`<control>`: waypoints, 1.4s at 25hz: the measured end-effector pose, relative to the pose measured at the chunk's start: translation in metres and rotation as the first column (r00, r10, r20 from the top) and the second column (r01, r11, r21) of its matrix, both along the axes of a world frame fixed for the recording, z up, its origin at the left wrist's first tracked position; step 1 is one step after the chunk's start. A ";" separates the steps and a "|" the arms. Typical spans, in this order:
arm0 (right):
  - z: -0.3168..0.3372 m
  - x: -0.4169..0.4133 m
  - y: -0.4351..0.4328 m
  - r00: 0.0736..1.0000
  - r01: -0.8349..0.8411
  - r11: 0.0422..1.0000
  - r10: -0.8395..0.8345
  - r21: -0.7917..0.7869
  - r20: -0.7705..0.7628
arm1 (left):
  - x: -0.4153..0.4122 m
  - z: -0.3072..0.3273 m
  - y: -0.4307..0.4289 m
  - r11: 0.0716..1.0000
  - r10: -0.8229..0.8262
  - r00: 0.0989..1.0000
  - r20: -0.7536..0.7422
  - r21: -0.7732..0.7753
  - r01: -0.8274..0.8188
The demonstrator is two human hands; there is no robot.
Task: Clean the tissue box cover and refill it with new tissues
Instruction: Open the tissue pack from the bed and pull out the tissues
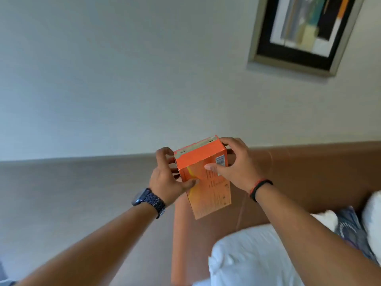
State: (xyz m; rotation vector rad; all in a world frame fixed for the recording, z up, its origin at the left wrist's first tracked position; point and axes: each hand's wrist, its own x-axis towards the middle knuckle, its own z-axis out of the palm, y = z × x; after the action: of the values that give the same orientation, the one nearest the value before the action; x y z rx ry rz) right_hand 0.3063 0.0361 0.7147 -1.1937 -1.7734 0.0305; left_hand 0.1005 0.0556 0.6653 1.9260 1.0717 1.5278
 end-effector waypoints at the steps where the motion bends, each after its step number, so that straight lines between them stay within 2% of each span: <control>1: 0.020 -0.012 0.002 1.000 -0.022 1.000 0.022 0.020 -0.011 | -0.012 0.018 -0.002 0.999 0.034 0.999 0.003 0.038 -0.034; 4: 0.072 -0.039 -0.003 0.994 -0.109 0.976 0.108 0.188 0.015 | -0.047 0.066 -0.013 0.983 0.133 0.991 -0.033 0.135 -0.127; 7: 0.100 -0.052 -0.023 0.969 -0.199 0.896 0.120 0.397 0.214 | -0.070 0.100 -0.030 0.964 0.178 0.978 -0.103 0.216 -0.153; 11: 0.111 -0.059 -0.048 0.885 -0.328 0.722 0.011 0.609 0.465 | -0.087 0.132 -0.051 0.909 0.241 0.944 -0.227 0.393 -0.138; 13: 0.117 -0.059 -0.058 0.848 -0.385 0.648 -0.032 0.657 0.529 | -0.089 0.145 -0.062 0.873 0.297 0.906 -0.300 0.470 -0.130; 16: 0.128 -0.055 -0.067 0.763 -0.427 0.600 -0.162 0.676 0.626 | -0.089 0.161 -0.075 0.842 0.347 0.826 -0.445 0.536 -0.064; 18: 0.136 -0.053 -0.070 0.676 -0.446 0.614 -0.245 0.651 0.695 | -0.087 0.168 -0.080 0.807 0.396 0.750 -0.531 0.590 -0.009; 21: 0.150 -0.050 -0.080 0.558 -0.477 0.654 -0.290 0.587 0.777 | -0.086 0.175 -0.087 0.785 0.457 0.695 -0.555 0.619 -0.021; 24: 0.159 -0.041 -0.092 0.548 -0.465 0.697 -0.258 0.546 0.796 | -0.086 0.177 -0.089 0.768 0.499 0.701 -0.509 0.635 -0.085; 27: 0.162 -0.037 -0.097 0.552 -0.405 0.761 -0.238 0.506 0.799 | -0.086 0.177 -0.091 0.759 0.482 0.734 -0.477 0.647 -0.078; 28: 0.162 -0.038 -0.097 0.571 -0.364 0.786 -0.235 0.499 0.787 | -0.086 0.178 -0.091 0.737 0.491 0.731 -0.475 0.673 -0.058; 30: 0.162 -0.041 -0.093 0.667 -0.210 0.870 -0.207 0.447 0.716 | -0.086 0.179 -0.091 0.688 0.513 0.714 -0.476 0.726 -0.010; 32: 0.166 -0.046 -0.089 0.750 -0.010 0.954 -0.191 0.300 0.633 | -0.085 0.181 -0.093 0.650 0.523 0.703 -0.482 0.759 0.037; 33: 0.168 -0.050 -0.089 0.788 0.043 0.973 -0.172 0.225 0.591 | -0.084 0.181 -0.094 0.627 0.526 0.705 -0.476 0.777 0.056; 35: 0.169 -0.058 -0.090 0.877 0.023 0.990 -0.086 0.137 0.474 | -0.082 0.182 -0.094 0.586 0.526 0.721 -0.451 0.807 0.077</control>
State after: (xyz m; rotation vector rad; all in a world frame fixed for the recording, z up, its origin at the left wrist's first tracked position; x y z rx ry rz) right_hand 0.2479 -0.0541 0.8839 -1.2265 -2.1288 -0.4438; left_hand 0.0183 -0.0382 0.8470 3.2732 1.0217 1.6605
